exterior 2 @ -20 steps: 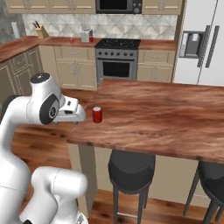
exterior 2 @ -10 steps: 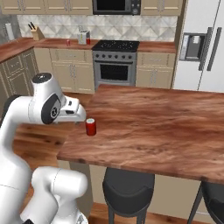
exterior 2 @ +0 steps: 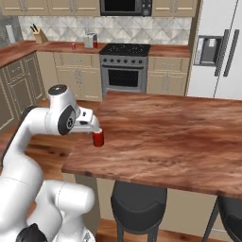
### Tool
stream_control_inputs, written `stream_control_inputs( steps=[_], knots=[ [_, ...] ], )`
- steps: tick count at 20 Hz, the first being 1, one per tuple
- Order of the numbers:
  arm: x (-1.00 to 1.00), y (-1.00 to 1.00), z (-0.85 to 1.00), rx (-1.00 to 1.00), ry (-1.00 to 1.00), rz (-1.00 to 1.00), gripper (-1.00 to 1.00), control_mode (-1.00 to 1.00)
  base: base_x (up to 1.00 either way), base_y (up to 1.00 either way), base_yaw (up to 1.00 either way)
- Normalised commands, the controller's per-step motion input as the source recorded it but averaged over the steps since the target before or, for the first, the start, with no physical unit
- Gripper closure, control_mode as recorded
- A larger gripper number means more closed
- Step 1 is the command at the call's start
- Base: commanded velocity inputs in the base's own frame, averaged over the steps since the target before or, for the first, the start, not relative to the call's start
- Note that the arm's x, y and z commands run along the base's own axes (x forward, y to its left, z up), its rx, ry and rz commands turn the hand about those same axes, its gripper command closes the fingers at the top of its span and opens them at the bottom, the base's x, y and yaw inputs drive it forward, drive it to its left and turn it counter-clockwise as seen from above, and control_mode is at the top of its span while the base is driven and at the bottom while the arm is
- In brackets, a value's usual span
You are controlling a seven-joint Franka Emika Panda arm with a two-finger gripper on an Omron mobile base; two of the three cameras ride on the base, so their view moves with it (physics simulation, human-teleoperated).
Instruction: Four empty soda cans are scattered around the kitchen. Gather all the cans and cluster them next to the stove for recycling.
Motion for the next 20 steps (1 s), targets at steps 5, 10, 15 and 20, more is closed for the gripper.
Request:
stream_control_inputs(
  steps=[5,10,15,20],
  knots=[
    [0.55,0.00,-0.38,0.00,0.02,0.00,-1.00,-1.00,0.00,0.00,0.00],
    [0.41,0.00,-0.27,0.00,0.09,0.00,-1.00,-1.00,0.00,0.00,0.00],
    [0.43,0.00,-0.21,0.00,0.02,0.00,-1.00,-1.00,0.00,0.00,0.00],
    [0.14,0.00,-0.16,0.00,0.01,0.00,-1.00,-1.00,0.00,0.00,0.00]
  ],
)
